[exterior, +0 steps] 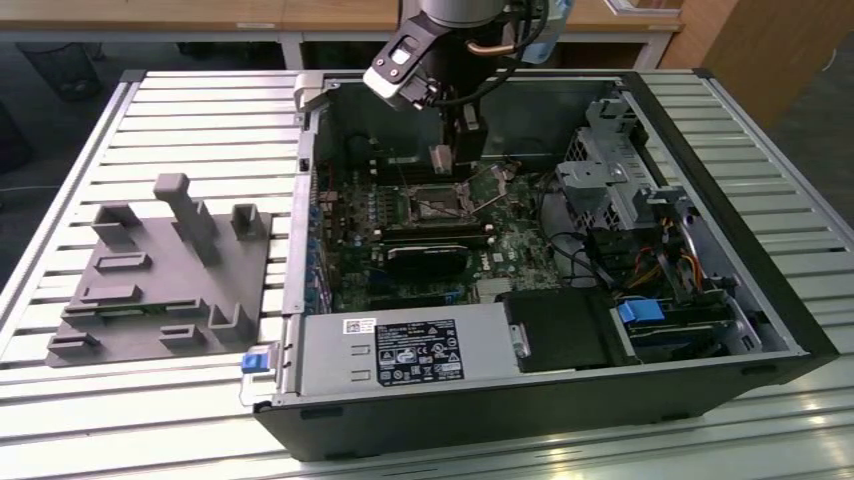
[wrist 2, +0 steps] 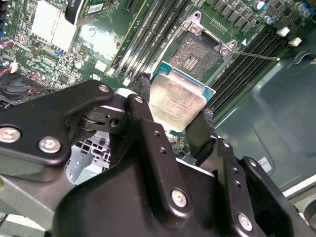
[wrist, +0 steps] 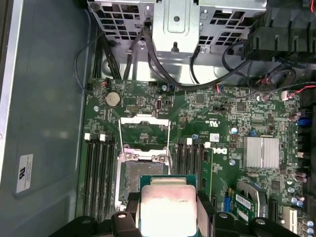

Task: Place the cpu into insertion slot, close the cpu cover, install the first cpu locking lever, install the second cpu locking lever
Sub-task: 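Place the cpu into insertion slot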

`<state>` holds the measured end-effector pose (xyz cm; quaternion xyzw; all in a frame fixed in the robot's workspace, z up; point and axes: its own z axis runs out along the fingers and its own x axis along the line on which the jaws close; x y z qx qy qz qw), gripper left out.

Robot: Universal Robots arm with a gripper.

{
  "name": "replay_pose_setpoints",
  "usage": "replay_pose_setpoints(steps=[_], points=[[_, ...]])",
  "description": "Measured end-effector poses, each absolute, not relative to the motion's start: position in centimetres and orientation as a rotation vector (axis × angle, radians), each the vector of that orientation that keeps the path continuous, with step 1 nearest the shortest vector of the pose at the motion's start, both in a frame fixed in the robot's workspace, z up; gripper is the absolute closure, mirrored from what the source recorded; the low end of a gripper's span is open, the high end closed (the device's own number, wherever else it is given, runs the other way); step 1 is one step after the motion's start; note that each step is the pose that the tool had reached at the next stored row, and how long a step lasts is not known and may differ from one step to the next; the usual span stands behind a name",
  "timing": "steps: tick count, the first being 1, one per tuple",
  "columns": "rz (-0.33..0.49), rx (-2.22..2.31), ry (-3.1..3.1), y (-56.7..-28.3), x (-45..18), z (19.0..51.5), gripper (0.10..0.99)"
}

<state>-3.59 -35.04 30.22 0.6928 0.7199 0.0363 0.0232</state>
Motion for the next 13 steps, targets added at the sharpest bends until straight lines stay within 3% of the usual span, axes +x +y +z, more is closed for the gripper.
replay_pose_setpoints(steps=[13], points=[[0.113,2.145,2.229,-35.04,-3.59,29.40,0.549]])
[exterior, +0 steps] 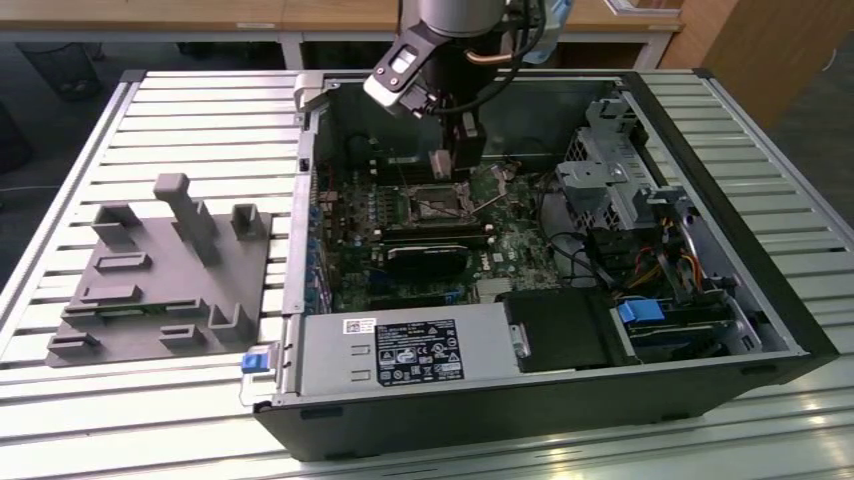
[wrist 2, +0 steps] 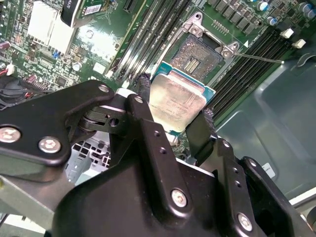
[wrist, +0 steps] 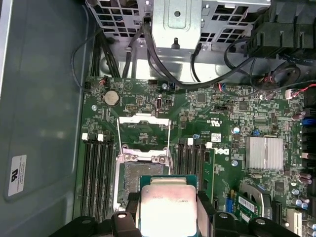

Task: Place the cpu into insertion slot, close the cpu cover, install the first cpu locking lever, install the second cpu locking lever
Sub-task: 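Place the cpu into insertion slot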

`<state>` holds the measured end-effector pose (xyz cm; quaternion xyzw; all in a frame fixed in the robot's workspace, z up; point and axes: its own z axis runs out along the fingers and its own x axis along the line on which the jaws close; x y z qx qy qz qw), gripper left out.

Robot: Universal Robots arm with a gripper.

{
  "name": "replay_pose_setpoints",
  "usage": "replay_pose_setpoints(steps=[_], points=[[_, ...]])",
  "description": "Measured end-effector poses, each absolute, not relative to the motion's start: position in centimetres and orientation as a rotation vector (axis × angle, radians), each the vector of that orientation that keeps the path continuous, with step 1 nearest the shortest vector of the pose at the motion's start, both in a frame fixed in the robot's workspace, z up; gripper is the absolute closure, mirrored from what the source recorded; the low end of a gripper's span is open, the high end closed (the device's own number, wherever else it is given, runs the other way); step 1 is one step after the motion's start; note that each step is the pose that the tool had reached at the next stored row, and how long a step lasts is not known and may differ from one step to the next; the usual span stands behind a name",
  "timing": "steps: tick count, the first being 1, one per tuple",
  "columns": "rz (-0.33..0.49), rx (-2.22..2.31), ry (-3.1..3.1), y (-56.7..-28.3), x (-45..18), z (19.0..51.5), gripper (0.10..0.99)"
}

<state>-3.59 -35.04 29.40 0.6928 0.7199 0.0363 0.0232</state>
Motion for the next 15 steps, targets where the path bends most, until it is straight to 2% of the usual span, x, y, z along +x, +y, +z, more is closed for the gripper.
replay_pose_setpoints(steps=[15], points=[[0.114,2.165,2.207,-34.3,-3.6,27.2,0.549]])
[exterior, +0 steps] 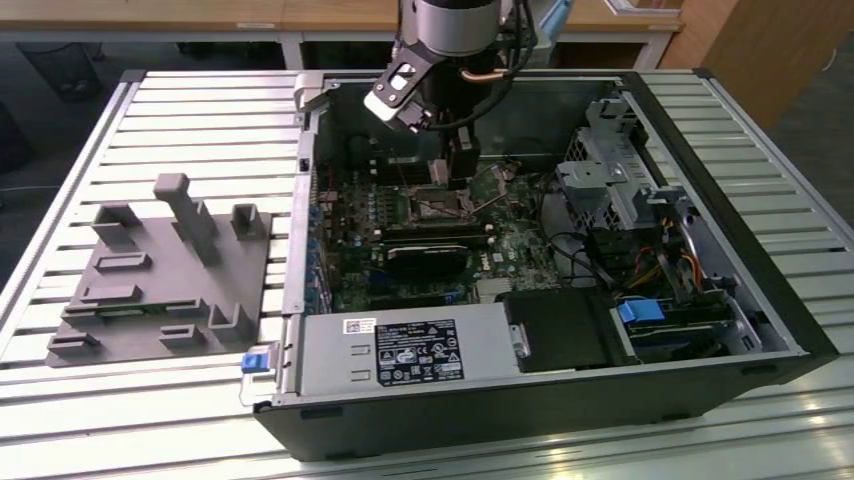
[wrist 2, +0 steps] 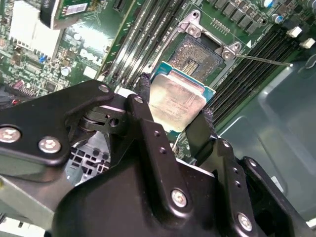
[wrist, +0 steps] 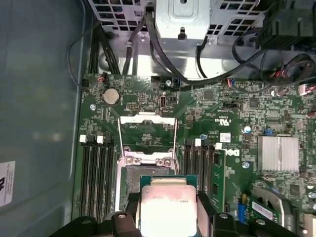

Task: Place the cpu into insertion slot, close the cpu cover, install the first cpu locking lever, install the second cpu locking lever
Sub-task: 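Place the cpu into insertion slot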

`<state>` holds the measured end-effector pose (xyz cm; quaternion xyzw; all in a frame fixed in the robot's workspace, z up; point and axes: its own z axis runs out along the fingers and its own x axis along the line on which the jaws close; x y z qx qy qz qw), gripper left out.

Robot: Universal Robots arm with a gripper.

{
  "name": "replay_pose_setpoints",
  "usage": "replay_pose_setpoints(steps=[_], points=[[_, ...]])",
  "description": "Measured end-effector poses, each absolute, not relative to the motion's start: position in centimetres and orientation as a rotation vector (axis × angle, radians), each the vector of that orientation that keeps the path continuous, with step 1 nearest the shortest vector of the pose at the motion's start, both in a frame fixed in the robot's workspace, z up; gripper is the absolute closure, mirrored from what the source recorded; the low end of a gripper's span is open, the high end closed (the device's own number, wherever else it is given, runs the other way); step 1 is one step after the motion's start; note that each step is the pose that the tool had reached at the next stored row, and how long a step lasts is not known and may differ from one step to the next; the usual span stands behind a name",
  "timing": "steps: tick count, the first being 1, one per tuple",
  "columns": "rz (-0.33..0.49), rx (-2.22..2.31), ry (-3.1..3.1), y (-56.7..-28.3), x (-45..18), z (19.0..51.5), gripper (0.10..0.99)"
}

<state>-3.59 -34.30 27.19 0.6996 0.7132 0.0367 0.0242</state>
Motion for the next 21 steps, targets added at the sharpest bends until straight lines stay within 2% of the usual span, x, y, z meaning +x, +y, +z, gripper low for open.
replay_pose_setpoints(steps=[21], points=[[0.110,2.165,2.203,-33.9,-3.6,25.4,0.549]])
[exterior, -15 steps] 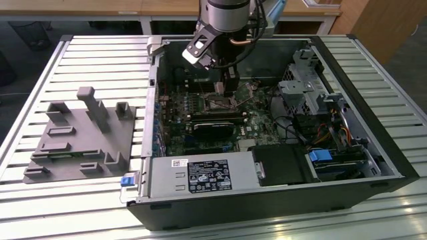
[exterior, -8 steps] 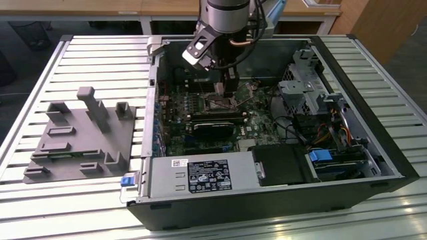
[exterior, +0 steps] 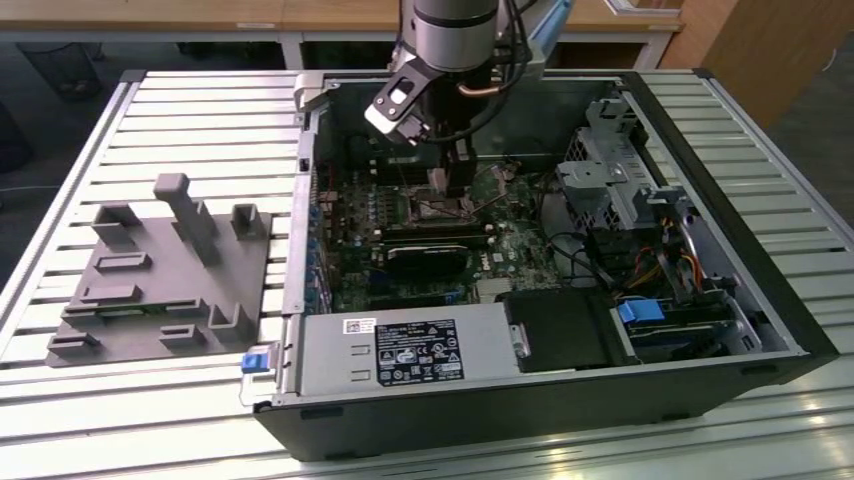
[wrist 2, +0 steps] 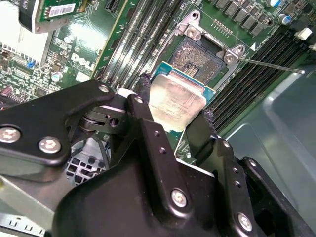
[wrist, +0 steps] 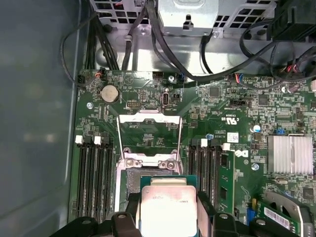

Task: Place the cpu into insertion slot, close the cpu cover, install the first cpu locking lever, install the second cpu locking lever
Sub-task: 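Place the cpu into insertion slot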

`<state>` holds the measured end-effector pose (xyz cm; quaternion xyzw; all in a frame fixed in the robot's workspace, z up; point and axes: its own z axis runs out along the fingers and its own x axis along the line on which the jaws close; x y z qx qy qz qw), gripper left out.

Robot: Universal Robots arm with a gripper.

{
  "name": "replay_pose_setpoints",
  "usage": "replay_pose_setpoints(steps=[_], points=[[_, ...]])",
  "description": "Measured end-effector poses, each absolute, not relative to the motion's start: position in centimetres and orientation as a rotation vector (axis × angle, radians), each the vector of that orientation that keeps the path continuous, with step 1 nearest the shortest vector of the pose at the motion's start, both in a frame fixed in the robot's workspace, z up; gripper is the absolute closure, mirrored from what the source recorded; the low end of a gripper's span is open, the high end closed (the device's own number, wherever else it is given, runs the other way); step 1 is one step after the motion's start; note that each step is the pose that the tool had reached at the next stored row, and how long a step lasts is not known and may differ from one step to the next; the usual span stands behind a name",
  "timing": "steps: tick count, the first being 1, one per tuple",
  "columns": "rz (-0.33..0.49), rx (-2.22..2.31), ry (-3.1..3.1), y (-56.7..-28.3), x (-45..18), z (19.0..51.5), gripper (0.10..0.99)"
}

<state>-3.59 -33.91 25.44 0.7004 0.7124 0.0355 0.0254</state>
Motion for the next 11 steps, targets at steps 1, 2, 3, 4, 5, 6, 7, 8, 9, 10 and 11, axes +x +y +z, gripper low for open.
replay_pose_setpoints(steps=[1,2,3,4,5,6,7,8,9,10,11], points=[[0.110,2.167,2.200,-33.9,-3.6,25.3,0.549],[0.110,2.170,2.198,-33.9,-3.6,25.2,0.549],[0.109,2.172,2.196,-33.8,-3.6,25.1,0.549],[0.109,2.172,2.196,-33.8,-3.6,25.0,0.549],[0.109,2.172,2.195,-33.8,-3.6,24.8,0.549],[0.109,2.172,2.195,-33.8,-3.6,24.6,0.549],[0.109,2.172,2.195,-33.7,-3.6,24.5,0.549],[0.109,2.172,2.195,-33.7,-3.6,24.3,0.549],[0.109,2.172,2.195,-33.7,-3.6,24.2,0.549],[0.110,2.172,2.195,-33.6,-3.6,24.0,0.549],[0.109,2.172,2.195,-33.6,-3.6,23.8,0.549]])
